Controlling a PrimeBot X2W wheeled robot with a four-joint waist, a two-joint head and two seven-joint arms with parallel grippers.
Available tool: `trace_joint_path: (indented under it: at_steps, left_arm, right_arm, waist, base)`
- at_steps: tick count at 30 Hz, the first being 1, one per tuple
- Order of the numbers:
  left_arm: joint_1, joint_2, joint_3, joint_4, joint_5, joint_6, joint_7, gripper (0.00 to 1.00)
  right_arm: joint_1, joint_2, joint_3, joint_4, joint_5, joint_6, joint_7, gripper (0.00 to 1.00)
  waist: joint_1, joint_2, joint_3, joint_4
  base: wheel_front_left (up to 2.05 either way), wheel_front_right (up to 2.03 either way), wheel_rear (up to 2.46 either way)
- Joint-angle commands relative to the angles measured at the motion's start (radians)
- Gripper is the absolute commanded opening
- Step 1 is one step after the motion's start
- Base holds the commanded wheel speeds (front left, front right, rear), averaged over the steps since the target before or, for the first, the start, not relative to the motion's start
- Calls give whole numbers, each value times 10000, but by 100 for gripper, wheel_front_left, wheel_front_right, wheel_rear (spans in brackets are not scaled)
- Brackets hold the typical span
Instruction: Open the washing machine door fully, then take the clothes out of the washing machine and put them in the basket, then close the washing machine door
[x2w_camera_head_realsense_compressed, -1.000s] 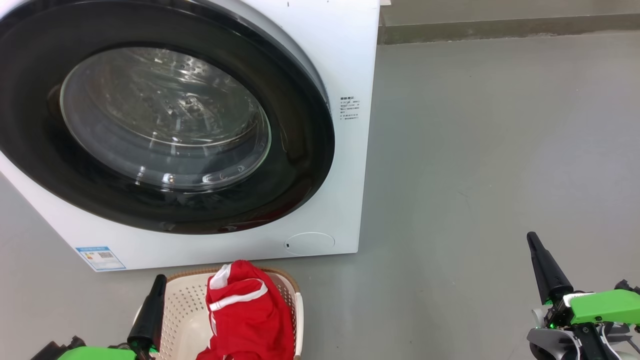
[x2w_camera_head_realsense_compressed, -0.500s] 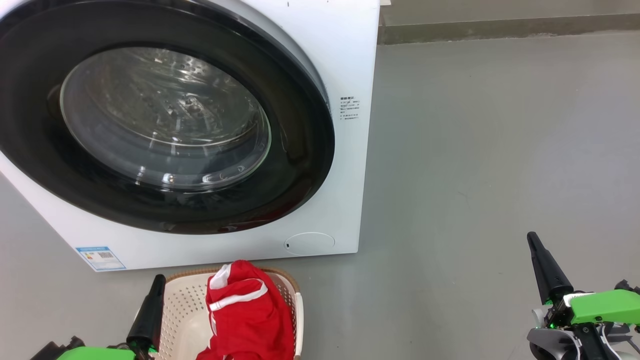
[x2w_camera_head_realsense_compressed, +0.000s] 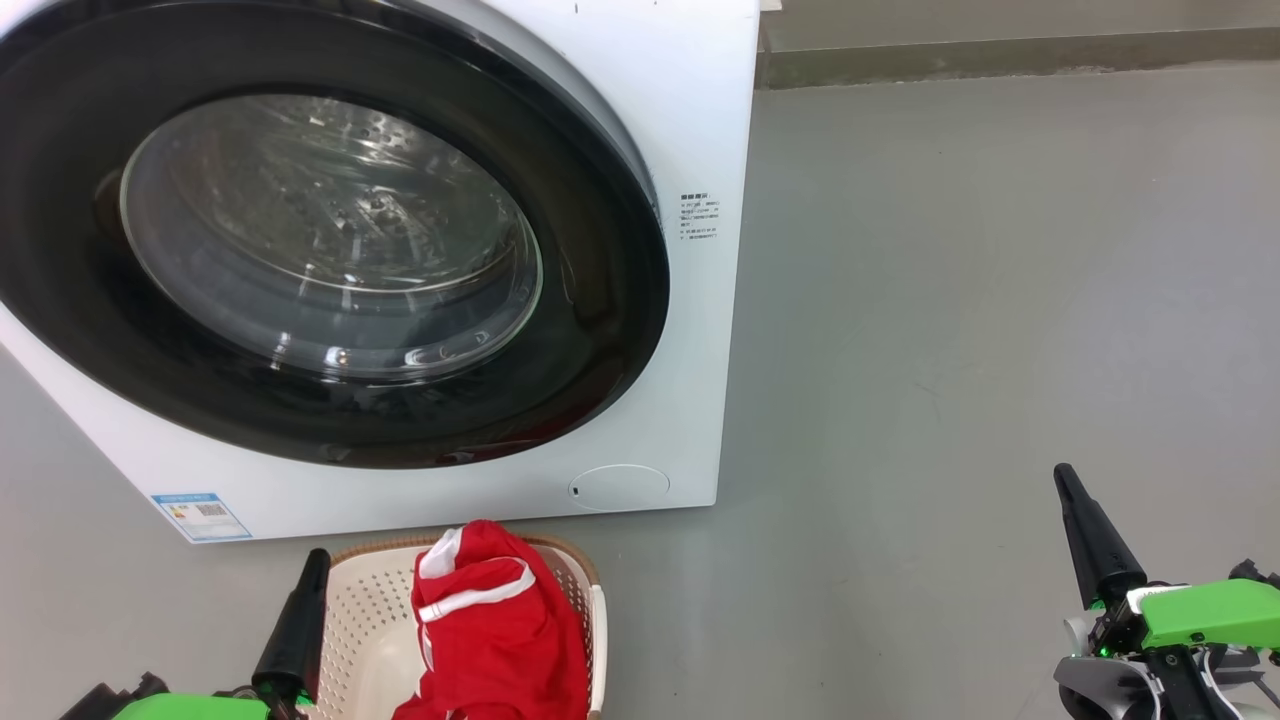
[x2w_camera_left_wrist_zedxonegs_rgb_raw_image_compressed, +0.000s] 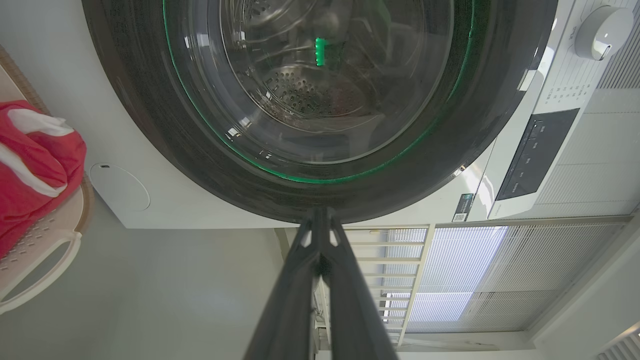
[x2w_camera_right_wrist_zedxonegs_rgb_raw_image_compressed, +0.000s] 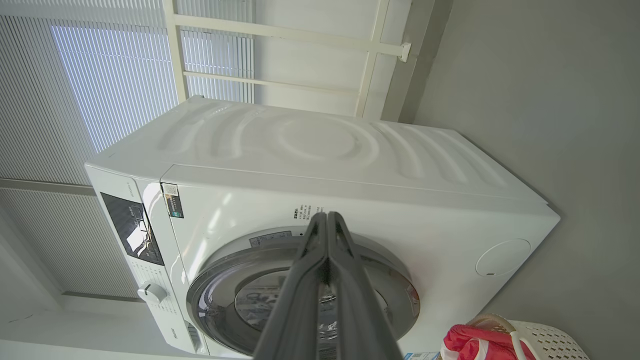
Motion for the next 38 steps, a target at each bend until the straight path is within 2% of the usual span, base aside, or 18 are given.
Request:
trace_joint_path:
  at_steps: [1, 38]
  left_arm:
    - [-386, 103, 356, -205, 72, -69, 75, 0]
    - [-390, 68, 406, -204, 113, -69, 115, 0]
  right_arm:
    - [-424, -52, 150, -246, -45, -7, 83, 0]
    - [-428, -27, 114, -244, -75, -7, 112, 0]
  waist:
    - [-1, 0, 0, 0]
    - [-1, 0, 0, 0]
  base:
    - [0, 0, 0]
    - [0, 0, 0]
